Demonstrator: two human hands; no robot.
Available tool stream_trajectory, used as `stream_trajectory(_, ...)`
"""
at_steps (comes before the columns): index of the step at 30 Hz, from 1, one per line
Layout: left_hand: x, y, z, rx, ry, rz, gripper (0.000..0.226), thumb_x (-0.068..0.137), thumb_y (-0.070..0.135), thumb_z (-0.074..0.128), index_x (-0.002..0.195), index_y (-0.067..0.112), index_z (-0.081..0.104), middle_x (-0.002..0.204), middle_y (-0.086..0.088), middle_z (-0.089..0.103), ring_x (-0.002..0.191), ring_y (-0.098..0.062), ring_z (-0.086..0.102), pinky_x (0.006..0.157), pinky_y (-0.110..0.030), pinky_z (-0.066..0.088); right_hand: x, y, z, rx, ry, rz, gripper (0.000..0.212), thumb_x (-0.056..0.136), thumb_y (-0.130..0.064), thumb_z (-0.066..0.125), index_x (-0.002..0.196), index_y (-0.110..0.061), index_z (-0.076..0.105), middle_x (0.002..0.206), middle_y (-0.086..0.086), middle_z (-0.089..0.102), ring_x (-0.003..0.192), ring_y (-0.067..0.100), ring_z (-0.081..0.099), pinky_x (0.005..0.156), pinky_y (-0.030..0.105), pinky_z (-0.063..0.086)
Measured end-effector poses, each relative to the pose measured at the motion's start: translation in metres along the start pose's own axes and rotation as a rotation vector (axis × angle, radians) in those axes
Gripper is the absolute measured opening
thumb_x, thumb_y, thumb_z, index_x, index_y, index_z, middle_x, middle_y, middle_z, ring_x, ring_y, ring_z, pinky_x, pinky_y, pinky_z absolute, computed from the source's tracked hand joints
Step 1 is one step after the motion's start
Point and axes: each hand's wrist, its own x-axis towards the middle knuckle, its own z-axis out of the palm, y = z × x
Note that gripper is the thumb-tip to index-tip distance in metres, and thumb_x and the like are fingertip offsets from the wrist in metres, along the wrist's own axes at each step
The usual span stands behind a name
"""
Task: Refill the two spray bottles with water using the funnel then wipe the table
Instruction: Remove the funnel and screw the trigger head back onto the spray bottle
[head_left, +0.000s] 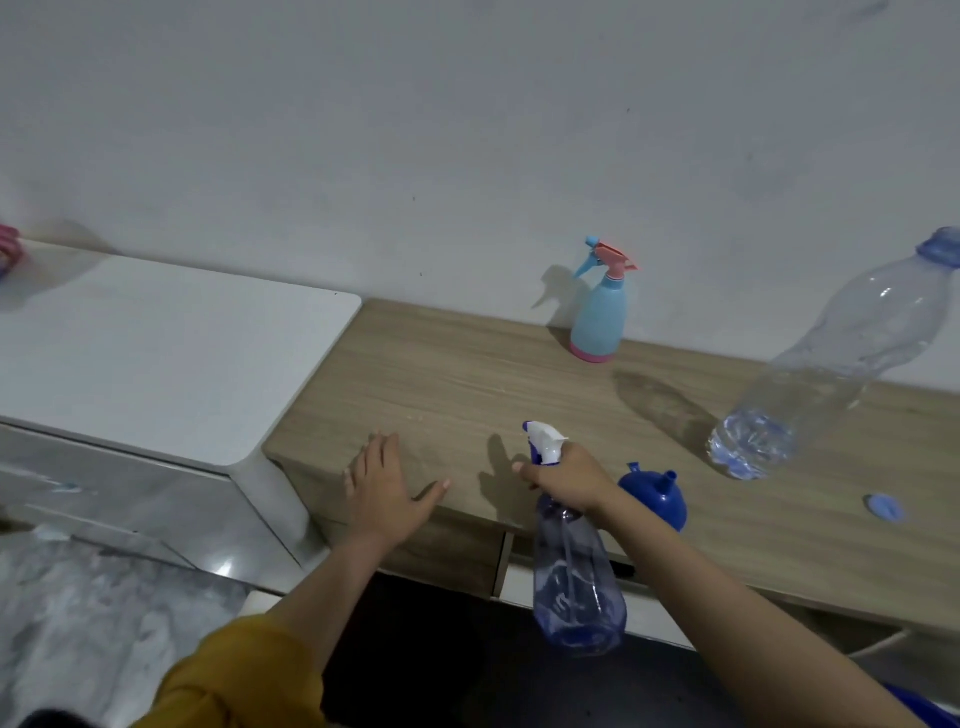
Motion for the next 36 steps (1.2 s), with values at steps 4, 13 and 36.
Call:
stream_trajectory(4, -0.002, 0.01, 0.004, -0.004, 0.011, 0.026, 0.105, 0.061, 0.081, 0.035, 0.141, 0.012, 0.031, 0.149, -0.012, 0.031, 0.136, -0.032, 0.029, 0.11, -0.051, 0.026, 0.007, 0.009, -0.01, 0.007, 0.025, 0.034, 0.042, 0.083, -0.031, 0.068, 0.119, -0.015, 0.051, 0.081, 0.013, 0.071, 0.048, 0.018, 0.064, 0.054, 0.033, 0.052)
stream_trajectory(13, -0.002, 0.062, -0.012, -0.307, 0.092, 0.218, 0.088, 0.074, 0.067, 0.058, 0.14, 0.015, 0.034, 0.145, -0.003, 0.037, 0.135, -0.02, 0.033, 0.11, -0.034, 0.027, 0.014, -0.022, -0.031, 0.073, 0.202, -0.177, 0.039, 0.083, -0.046, 0.068, 0.105, -0.015, 0.057, 0.077, 0.005, 0.064, 0.059, 0.016, 0.06, 0.053, 0.024, 0.048)
stream_trajectory(36, 0.112, 0.131, -0.027, -0.76, -0.062, 0.157, 0.059, 0.061, 0.027, 0.083, 0.105, 0.026, 0.044, 0.099, 0.011, 0.056, 0.088, -0.008, 0.06, 0.068, -0.023, 0.051, 0.085, -0.125, -0.1, 0.054, 0.635, -0.714, 0.009, 0.089, -0.014, 0.063, 0.098, -0.017, 0.061, 0.082, -0.006, 0.065, 0.078, 0.01, 0.064, 0.065, 0.015, 0.049)
